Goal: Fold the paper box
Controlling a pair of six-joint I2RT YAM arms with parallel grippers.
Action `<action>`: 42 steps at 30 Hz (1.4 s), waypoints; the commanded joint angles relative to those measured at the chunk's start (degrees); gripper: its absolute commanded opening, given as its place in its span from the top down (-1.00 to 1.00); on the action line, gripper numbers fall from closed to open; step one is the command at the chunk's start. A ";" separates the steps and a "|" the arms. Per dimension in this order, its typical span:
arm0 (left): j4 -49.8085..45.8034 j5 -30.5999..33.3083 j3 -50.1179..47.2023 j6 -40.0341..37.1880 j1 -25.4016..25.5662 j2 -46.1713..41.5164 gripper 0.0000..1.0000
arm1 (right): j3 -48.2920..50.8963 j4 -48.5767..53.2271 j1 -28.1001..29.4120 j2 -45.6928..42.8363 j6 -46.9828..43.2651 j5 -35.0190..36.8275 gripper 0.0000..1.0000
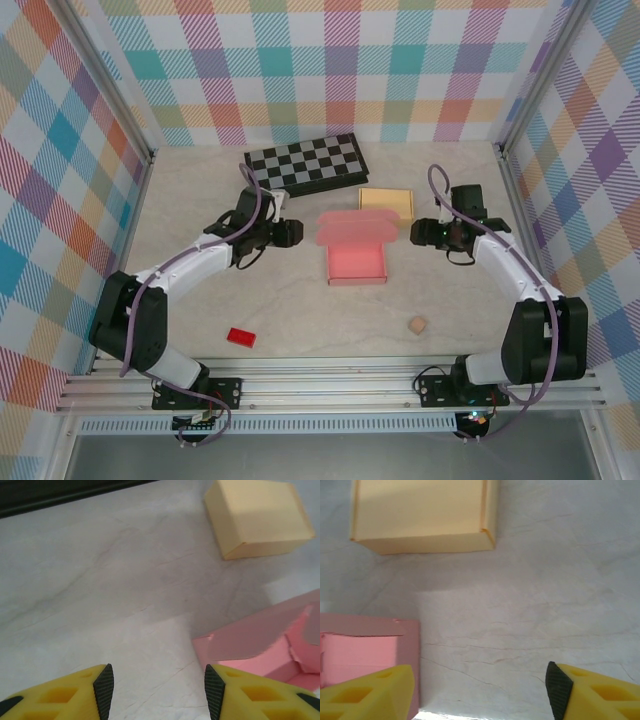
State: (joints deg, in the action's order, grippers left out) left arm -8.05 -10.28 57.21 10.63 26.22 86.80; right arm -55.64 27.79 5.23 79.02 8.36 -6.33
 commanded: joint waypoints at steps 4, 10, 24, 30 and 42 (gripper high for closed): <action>5.37 -6.50 -0.91 -8.22 3.85 -1.85 -0.10 | -0.92 -6.08 -0.14 -1.54 -5.50 -14.29 -0.31; 2.84 -6.59 3.79 -12.53 4.90 4.01 -0.08 | -0.03 -8.67 0.02 0.19 -11.14 -22.61 -0.17; -0.64 -6.27 9.96 -13.52 6.99 11.12 0.32 | -1.67 -10.19 1.60 7.99 -17.72 -20.97 -0.09; -1.94 -5.45 12.19 -12.64 7.95 12.47 0.62 | -3.02 -8.72 5.19 10.56 -19.63 -18.06 -0.07; -3.64 5.25 15.90 -1.58 9.46 13.46 0.76 | -6.25 -6.95 10.82 10.95 -12.11 -12.71 0.02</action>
State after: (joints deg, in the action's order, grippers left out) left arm -11.11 -9.41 70.61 3.20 35.14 100.01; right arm -59.77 20.21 15.11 90.28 -8.27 -19.77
